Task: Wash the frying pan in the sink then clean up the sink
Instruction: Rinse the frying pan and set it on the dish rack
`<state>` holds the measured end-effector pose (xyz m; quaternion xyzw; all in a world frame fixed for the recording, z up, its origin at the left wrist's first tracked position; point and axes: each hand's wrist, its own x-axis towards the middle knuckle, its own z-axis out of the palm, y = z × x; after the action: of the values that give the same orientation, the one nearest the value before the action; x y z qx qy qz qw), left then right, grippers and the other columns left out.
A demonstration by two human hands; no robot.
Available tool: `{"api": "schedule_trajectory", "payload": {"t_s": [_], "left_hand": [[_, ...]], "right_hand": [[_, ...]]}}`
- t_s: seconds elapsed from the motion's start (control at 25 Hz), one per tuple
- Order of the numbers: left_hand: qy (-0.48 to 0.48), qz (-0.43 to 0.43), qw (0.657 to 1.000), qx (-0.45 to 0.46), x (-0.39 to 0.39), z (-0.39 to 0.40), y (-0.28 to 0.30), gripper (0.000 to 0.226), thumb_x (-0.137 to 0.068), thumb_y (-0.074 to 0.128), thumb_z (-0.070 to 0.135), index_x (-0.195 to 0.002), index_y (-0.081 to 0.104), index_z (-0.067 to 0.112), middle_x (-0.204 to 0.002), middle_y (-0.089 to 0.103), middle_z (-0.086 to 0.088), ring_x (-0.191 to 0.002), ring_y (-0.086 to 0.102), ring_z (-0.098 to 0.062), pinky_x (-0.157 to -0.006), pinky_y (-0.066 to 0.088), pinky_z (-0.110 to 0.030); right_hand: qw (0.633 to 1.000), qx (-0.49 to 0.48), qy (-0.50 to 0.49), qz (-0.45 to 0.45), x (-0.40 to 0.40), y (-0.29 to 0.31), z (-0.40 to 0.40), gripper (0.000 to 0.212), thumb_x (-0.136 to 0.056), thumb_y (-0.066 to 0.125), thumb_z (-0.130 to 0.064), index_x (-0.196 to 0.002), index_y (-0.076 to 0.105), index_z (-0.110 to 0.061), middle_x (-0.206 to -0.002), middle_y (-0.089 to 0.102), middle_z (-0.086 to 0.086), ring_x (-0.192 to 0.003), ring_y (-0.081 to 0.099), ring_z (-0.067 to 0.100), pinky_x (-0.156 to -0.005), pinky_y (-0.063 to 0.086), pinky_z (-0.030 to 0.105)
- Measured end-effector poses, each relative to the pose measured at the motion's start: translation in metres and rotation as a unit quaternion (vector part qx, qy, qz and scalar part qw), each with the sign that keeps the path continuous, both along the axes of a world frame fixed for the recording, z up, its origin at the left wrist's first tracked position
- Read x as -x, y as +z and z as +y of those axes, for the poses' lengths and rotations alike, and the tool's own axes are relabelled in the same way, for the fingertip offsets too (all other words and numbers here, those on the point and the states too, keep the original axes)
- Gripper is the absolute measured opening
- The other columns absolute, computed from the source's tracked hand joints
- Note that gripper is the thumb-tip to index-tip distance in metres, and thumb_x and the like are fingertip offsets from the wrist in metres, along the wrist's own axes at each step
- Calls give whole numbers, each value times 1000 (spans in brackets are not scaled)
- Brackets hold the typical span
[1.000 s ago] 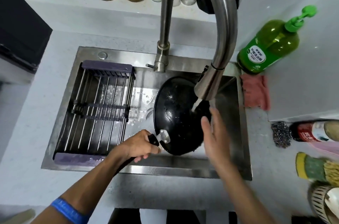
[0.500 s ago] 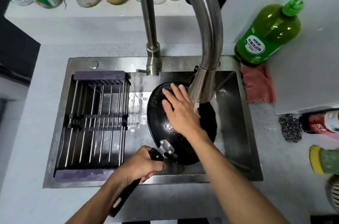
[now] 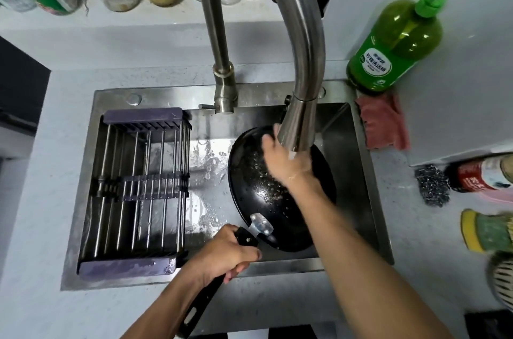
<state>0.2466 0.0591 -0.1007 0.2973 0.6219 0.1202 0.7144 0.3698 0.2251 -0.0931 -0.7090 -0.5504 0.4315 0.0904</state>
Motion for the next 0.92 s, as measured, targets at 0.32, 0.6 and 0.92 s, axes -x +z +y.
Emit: {"api": "schedule_trajectory", "payload": {"t_s": [0.32,0.6,0.92], "left_hand": [[26,-41,999,-13,-16,-5,6,27,-71,71,21,-56,51,10,-46,44,-11,-32,29,-15,-36,29,-21],[146,-88,985,33,-26,-20,-3,40,-68,76,22,-77,43,1,-45,36,-9,-32,25,-13,-37,26,-18],[89,-91,992,-17,9,-35,2,39,-75,73,21,-51,47,3,-39,41,-7,-27,31,-12,-36,25,-15]], "right_hand": [[973,-72,166,-143,13,-15,-15,57,-102,32,-46,-153,36,-20,-161,33,6,-148,27,31,-122,13,52],[967,-221,121,-43,-97,-36,-99,55,-104,26,-52,-153,36,-30,-165,25,-5,-153,16,14,-124,11,38],[943,192,-226,151,-64,-70,30,48,-100,45,-43,-129,61,-8,-132,62,11,-121,58,30,-104,46,37]]}}
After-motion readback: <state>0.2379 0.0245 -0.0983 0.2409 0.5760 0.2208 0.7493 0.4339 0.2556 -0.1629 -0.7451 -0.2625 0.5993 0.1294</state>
